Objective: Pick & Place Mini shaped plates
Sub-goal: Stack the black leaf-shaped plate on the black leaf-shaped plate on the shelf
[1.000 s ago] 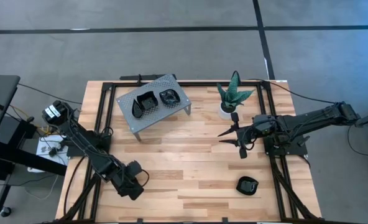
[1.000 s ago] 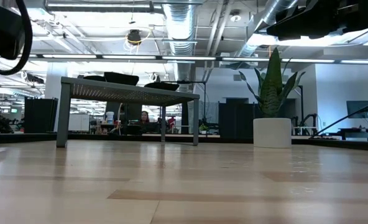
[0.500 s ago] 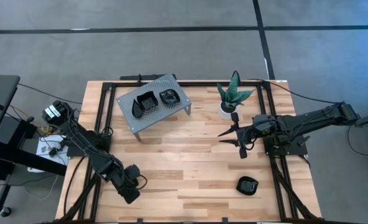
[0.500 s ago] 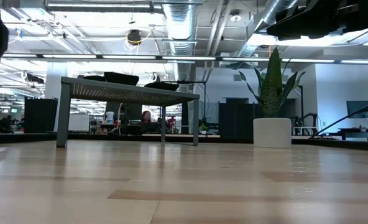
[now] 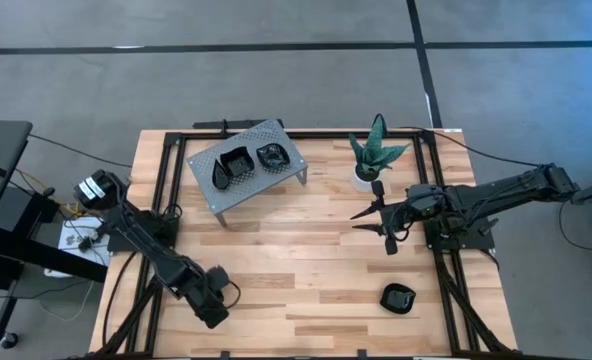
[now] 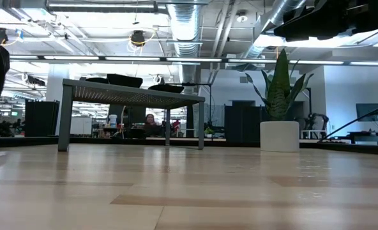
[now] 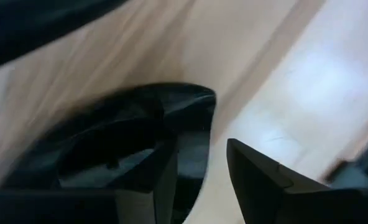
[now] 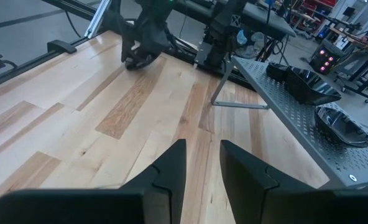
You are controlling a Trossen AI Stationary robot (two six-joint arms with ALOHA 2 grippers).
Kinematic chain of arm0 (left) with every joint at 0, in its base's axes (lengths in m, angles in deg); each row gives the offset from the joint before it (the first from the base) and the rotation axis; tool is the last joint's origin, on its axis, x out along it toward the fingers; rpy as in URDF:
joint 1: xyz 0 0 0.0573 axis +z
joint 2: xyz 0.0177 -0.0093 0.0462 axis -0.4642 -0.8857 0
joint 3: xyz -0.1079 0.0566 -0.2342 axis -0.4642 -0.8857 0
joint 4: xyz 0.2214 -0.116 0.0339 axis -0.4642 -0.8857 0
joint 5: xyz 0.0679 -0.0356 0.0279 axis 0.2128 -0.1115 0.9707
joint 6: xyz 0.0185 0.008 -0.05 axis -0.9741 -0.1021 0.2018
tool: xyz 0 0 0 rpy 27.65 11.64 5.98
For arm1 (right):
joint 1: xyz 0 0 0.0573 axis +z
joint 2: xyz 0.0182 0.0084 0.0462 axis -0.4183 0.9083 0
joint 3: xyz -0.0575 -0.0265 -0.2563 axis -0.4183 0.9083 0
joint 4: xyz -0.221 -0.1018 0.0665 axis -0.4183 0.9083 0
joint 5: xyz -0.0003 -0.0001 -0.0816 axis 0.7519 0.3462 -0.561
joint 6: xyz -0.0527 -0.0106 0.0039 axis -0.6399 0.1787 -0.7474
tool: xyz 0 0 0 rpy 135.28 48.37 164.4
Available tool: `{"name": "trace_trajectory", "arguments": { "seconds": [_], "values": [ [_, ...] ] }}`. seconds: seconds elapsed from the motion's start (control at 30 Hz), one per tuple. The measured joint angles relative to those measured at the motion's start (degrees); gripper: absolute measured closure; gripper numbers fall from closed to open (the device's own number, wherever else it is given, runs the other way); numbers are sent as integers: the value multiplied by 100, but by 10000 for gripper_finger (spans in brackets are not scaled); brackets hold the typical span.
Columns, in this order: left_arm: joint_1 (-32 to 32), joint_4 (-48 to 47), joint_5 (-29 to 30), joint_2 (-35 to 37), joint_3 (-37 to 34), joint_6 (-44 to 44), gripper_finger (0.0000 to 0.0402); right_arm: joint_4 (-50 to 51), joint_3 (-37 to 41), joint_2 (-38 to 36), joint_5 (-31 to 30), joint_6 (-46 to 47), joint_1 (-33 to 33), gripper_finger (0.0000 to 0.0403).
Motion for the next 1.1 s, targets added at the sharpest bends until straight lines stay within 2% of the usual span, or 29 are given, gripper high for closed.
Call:
{"name": "trace_trajectory", "arguments": {
  "seconds": [0.23,0.53,0.83,0.93,1.1],
  "values": [
    [17,11,-86,-311,26,-2,269,-4,0,0,0,-3,0,310],
    [21,-19,34,97,-20,68,301,-95,2,0,5,-134,0,310],
    [75,-16,-130,349,-13,4,278,-410,2,-2,17,-106,0,310],
    [63,-103,-362,221,-9,-9,275,-410,2,-2,17,-106,0,310],
    [72,-107,-412,-95,61,-109,280,-410,2,-2,17,-95,0,310]
  ]
}}
